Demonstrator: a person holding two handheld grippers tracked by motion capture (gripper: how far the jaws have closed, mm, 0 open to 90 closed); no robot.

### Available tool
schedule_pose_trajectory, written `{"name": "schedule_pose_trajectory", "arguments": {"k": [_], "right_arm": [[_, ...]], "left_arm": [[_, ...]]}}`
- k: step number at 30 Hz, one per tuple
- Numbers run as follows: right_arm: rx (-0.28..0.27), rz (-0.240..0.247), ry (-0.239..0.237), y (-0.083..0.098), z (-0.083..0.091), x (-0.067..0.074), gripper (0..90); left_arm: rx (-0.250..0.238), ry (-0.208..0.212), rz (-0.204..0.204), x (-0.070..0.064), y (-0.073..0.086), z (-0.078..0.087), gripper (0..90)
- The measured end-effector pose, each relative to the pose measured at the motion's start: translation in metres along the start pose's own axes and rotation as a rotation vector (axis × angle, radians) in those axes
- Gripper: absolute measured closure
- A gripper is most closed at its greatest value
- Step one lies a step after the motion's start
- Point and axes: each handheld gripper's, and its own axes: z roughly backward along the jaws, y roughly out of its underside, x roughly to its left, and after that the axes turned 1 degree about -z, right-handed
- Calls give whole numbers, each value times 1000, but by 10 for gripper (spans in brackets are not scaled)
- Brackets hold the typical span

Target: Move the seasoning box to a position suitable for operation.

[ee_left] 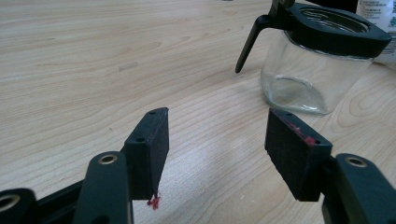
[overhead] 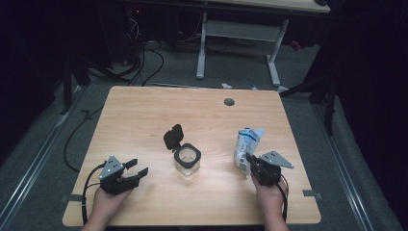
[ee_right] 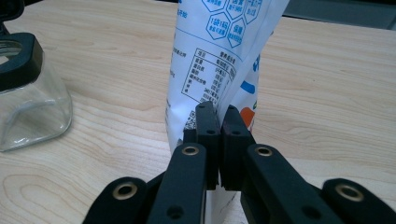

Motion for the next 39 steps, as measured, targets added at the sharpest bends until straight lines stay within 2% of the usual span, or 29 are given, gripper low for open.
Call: {"name": "schedule_pose_trajectory", "arguments": {"k": [5, 10, 16, 23, 32, 37, 39], "right_arm": [[9, -30, -28, -3, 1, -1, 894], [38, -30, -73, -8, 5, -2, 895], [96, 28, -87, -21, 12, 2, 899], [175, 69, -109, -35, 23, 5, 898], [292, 93, -127, -45, 28, 7, 898], [346, 125, -130, -47, 27, 9, 897], [366, 118, -131, -47, 27, 10, 897]], "left_arm": [[1, 0, 0, 1, 0, 0, 402], [-1, 2, 1, 1, 0, 1, 402], [-5, 6, -1, 0, 0, 0, 402], [-9, 16, -4, -1, 0, -1, 401], [-17, 21, -8, -2, 0, -1, 400], [-18, 24, -10, -2, 0, -1, 399], [-19, 24, -11, -3, 0, -1, 399]]}}
